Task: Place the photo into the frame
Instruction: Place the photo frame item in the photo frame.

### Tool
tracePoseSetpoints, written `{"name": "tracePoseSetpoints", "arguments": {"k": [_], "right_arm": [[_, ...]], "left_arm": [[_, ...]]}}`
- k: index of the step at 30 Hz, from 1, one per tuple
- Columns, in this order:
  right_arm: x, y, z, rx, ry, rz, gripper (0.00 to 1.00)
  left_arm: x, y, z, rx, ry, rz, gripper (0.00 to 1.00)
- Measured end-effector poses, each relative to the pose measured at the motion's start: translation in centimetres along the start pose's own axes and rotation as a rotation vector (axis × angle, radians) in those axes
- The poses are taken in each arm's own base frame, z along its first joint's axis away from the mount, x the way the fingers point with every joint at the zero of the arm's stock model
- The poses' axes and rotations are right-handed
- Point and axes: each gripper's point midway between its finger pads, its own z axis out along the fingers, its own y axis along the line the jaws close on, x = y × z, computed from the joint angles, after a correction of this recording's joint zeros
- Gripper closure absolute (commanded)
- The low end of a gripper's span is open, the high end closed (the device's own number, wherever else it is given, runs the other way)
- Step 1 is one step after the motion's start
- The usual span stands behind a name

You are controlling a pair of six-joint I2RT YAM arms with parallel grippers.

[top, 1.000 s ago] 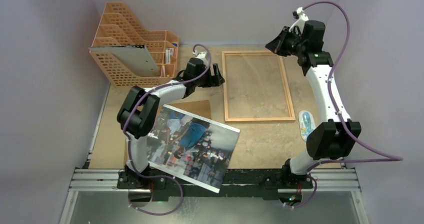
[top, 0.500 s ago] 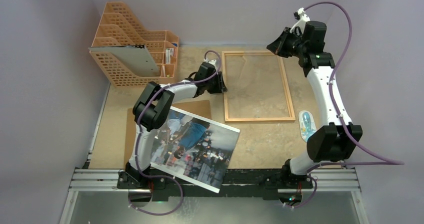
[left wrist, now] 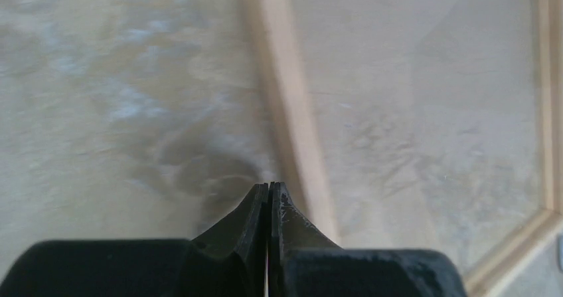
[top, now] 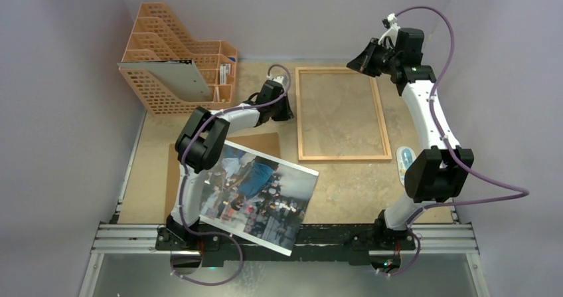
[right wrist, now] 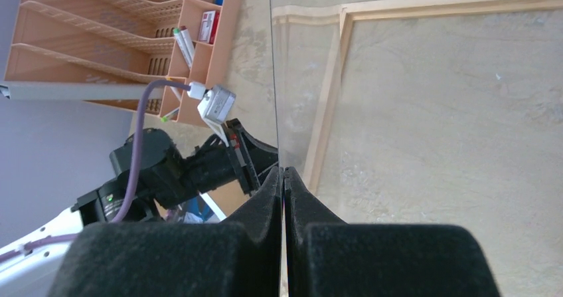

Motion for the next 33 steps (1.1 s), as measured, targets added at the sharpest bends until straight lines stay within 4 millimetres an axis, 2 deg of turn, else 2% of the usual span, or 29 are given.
{"name": "tracePoseSetpoints", "arguments": {"k": [3,6,14,17,20,24,29,33], "right_arm": [[0.2,0.1,0.2,-0.011,0.011,0.016,1.0],[0.1,0.2,0.1,-0.013,0.008,0.018,1.0],[0.0,-0.1,0.2,0.002,0.001,0.018,1.0],[-0.1,-0.2,0.2,0.012,-0.003,0.019,1.0],[-0.3,-0.1,0.1,0.011,-0.007,0.02,1.0],[-0.4,0.0,0.1,0.009,-0.011,0.024,1.0],[-0.5,0.1,0.1,0.006,-0.014,0.026,1.0],[-0.7,0.5,0.1,-0.02,-0.023,0.015,1.0]], "left_arm": [[0.3,2.5,-0.1,-0.035,0.011,-0.014,0.77],[-0.8,3.1,-0.2,-0.002,-0.007,-0.021,0.68],[-0.6,1.4,-0.4,0.093,0.015,-0.017,0.5],[-0.3,0.5,-0.2,0.119,0.019,-0.01,0.49],[-0.2,-0.4,0.4,0.119,0.019,0.01,0.51],[-0.4,-1.3,1.8,0.081,0.008,0.026,0.63],[-0.5,-0.5,2.2,0.004,0.002,0.018,0.79],[-0.6,-0.3,2.2,-0.02,0.001,0.007,0.86]]}}
